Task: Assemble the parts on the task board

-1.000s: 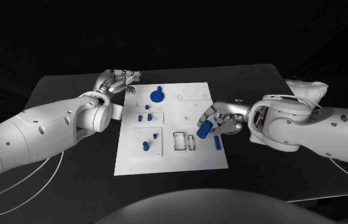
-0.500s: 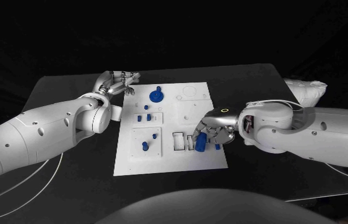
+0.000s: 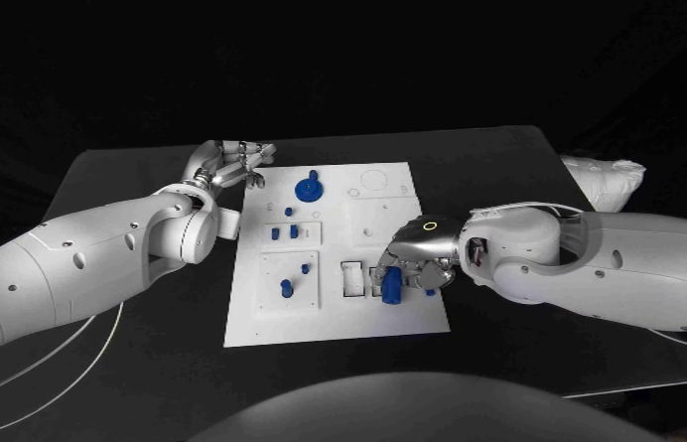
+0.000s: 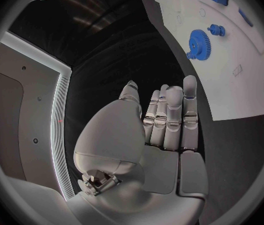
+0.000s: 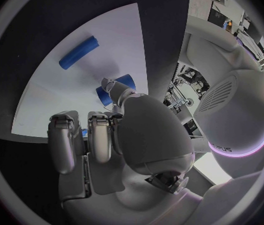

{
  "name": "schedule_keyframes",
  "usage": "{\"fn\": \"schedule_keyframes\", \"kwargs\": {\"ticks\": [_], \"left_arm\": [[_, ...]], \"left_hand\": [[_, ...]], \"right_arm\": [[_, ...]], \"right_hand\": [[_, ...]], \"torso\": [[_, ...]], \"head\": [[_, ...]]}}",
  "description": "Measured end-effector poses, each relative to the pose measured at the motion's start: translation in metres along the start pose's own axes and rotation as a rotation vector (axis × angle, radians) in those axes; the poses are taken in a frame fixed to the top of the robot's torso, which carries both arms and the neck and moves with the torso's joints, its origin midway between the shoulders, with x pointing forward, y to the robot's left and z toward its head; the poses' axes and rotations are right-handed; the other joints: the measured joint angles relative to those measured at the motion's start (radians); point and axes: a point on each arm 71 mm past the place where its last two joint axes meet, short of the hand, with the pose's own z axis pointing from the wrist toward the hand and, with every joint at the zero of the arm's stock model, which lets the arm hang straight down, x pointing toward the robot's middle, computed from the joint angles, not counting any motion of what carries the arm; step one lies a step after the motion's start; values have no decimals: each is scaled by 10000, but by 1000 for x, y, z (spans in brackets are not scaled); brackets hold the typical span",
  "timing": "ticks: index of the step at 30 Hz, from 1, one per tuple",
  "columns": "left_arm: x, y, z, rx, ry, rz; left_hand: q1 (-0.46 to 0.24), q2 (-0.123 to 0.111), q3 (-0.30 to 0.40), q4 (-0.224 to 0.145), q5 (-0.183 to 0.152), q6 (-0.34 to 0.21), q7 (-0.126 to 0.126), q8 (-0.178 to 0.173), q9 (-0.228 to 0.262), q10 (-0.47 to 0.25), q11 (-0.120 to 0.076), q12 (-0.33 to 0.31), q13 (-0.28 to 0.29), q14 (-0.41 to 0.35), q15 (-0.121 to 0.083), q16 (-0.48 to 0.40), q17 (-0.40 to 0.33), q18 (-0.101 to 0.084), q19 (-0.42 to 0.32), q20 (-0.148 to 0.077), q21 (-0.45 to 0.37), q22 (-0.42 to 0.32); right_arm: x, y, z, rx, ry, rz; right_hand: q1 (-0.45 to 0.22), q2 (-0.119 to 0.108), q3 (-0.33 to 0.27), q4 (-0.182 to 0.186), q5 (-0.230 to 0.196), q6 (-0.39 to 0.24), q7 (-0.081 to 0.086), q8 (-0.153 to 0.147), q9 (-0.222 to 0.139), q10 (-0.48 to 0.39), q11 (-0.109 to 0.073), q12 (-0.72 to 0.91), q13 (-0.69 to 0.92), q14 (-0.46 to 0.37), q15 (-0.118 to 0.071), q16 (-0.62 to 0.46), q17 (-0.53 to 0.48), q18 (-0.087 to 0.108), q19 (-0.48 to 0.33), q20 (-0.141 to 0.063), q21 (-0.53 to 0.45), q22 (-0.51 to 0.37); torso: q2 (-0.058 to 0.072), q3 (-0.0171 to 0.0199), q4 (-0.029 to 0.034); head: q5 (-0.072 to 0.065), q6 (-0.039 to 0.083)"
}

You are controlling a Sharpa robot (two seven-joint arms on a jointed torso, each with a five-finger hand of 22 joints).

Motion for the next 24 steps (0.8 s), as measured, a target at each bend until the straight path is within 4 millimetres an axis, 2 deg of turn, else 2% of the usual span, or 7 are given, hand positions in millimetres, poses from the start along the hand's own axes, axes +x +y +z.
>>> {"fn": "schedule_keyframes", "kwargs": {"ticks": [9,11,24], "left_arm": [[-1,0,0,-5,-11,4],[-1,0,0,-6,-15,5],[-1,0,0,-8,-14,5]], "left_hand": [[0,0,0,0,0,0,0,0,0,0,0,0,0,0,0,0,0,0,0,0,0,0],[0,0,0,0,0,0,0,0,-1,0,0,0,0,0,0,0,0,0,0,0,0,0],[0,0,0,0,0,0,0,0,-1,0,0,0,0,0,0,0,1,0,0,0,-44,0]], "right_arm": [[1,-1,-1,13,72,-435],[2,-1,-2,28,80,-484],[3,-2,-1,-21,142,-691]], "right_hand": [[109,-2,11,-51,-1,25,-25,-11,9,-1,1,32,-4,0,0,0,-1,0,0,0,0,-1],[147,-16,21,-61,-1,50,-49,-25,465,-1,1,-2,-5,0,0,0,-1,0,0,0,0,-1],[157,-29,75,-117,-47,51,-50,-105,651,-2,2,-1,-8,0,0,0,-2,0,0,1,0,-2]], "torso": [[-3,2,-10],[-3,4,-12],[-1,4,-6]], "head": [[-10,0],[-13,0],[-48,0]]}}
